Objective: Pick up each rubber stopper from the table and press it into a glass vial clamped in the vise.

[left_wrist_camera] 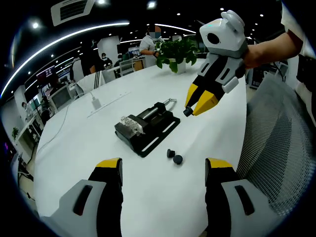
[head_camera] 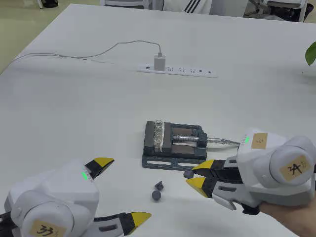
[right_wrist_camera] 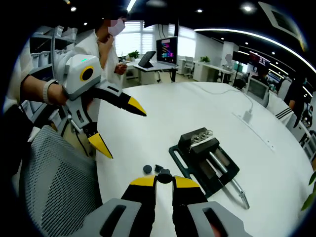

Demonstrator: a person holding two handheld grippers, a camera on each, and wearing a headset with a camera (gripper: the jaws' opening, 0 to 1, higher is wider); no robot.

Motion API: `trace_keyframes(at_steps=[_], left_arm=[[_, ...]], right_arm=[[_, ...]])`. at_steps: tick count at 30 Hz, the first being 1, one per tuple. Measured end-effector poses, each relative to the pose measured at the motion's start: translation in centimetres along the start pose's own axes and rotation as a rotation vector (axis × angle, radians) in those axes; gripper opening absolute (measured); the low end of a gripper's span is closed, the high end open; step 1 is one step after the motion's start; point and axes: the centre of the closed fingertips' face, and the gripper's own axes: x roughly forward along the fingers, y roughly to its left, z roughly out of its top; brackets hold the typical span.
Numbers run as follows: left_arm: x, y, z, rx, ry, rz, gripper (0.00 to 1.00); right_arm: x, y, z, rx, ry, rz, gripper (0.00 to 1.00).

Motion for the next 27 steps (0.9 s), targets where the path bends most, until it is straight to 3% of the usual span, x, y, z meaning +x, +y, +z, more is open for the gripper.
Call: trace_keyframes(at_steps=[4, 10, 22, 27], left_arm=[[0.8, -0.7, 1.0, 0.055, -0.01, -0.047, 0.56], [1.6, -2.0, 2.5, 0.156, -0.035, -0.124, 0.42], [2.2, -4.9, 3.1, 0.271, -0.031, -0.239, 0.24], [2.1, -5.6, 3.2, 0.282, -0.029, -0.269, 0.14]], right_arm=[[-0.5, 0.5, 0.4, -0.044, 0.028, 0.034, 0.08], [-0.8, 1.9, 0.4, -0.139, 0.104, 0.126, 0.08], [-0.7, 4.0, 0.7, -0.216, 0.174, 0.233, 0.08], [-0.6, 5.1, 0.6, -0.239, 0.192, 0.271, 0.08]])
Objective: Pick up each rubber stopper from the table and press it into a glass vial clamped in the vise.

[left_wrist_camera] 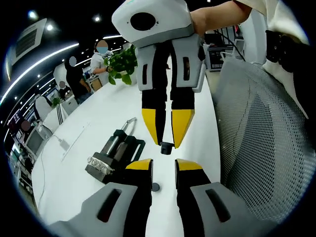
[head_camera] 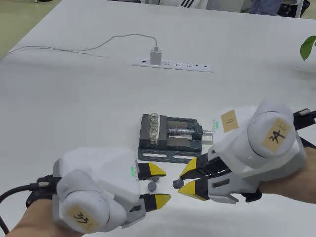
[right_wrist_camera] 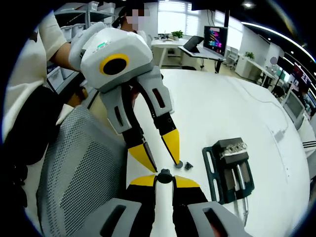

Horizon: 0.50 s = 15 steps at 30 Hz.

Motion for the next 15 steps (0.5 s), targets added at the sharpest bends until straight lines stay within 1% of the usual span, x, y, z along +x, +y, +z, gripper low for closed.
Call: trace_keyframes(at_steps=[3, 7, 12, 15], left_arm=[[0.1, -0.1, 0.2, 0.012, -0.001, -0.008, 0.13], [0.2, -0.3, 0.3, 0.028, 0.005, -0.023, 0.09], [0.3, -0.8, 0.6, 0.049, 0.001, -0.05, 0.07], [0.4, -1.0, 0.6, 0.058, 0.008, -0.061, 0.06]], right_arm=[[0.1, 0.4, 0.1, -0.009, 0.005, 0.014, 0.08], [0.1, 0.4, 0.1, -0.014, 0.01, 0.013, 0.08], [0.1, 0.5, 0.1, -0.025, 0.017, 0.019, 0.08], [0.1, 0.6, 0.0, -0.022, 0.019, 0.025, 0.08]])
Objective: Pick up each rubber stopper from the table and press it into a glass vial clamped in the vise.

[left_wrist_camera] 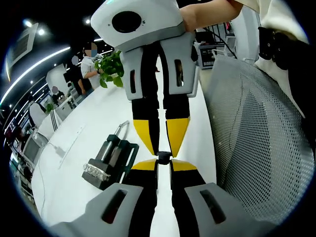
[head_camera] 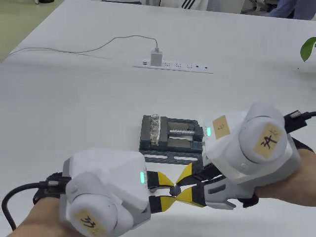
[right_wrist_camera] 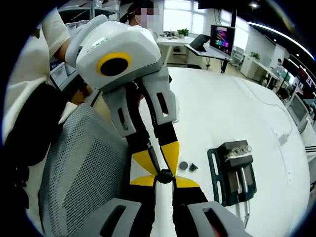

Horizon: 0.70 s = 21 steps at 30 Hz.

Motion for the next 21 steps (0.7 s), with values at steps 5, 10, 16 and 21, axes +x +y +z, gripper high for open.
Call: trace_keyframes(at_steps=[5, 10, 16, 21], left_arm=[[-0.02, -0.25, -0.12, -0.012, 0.003, -0.013, 0.05], [-0.09, -0.35, -0.24, -0.033, 0.002, -0.006, 0.05], [-0.13, -0.59, -0.24, -0.085, -0.011, -0.004, 0.04], [-0.21, -0.11, -0.06, -0.158, -0.046, 0.012, 0.04]], right_arm=[[0.1, 0.26, -0.05, -0.006, 0.003, 0.009, 0.08], [0.22, 0.37, -0.06, -0.007, -0.002, 0.014, 0.08], [0.2, 0.57, -0.12, -0.012, -0.013, 0.025, 0.09], [-0.16, -0.02, -0.05, -0.007, -0.037, 0.002, 0.12]])
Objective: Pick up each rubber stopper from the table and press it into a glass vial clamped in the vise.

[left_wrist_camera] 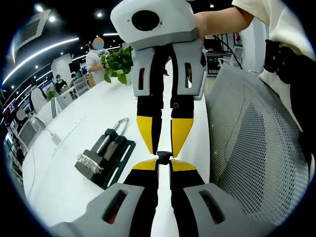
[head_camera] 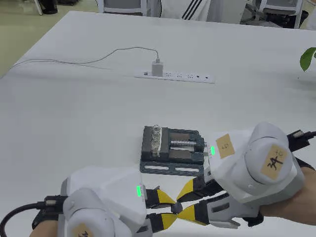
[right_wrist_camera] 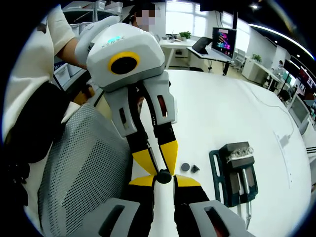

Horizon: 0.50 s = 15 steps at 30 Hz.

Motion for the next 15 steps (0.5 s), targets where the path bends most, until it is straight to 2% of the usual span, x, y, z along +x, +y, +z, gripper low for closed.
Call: trace_keyframes(at_steps=[2, 4, 7, 10, 15], left_arm=[[-0.02, 0.34, 0.0, -0.04, -0.017, 0.01, 0.04], [-0.06, 0.59, -0.09, -0.057, -0.024, 0.014, 0.04], [-0.22, 0.79, 0.04, -0.092, -0.051, 0.011, 0.04], [-0.3, 0.81, 0.2, -0.101, -0.062, 0.007, 0.04], [-0.38, 0.61, 0.44, -0.097, -0.077, -0.003, 0.04]], right_arm=[[-0.25, -0.28, -0.09, -0.006, -0.003, -0.007, 0.2], [-0.49, -0.5, -0.06, -0.013, -0.017, -0.013, 0.23], [-0.89, -0.72, 0.15, 0.006, -0.054, -0.011, 0.21], [-1.04, -0.49, 0.39, -0.002, -0.087, 0.006, 0.21], [-1.04, -0.33, 0.53, -0.008, -0.096, 0.012, 0.16]])
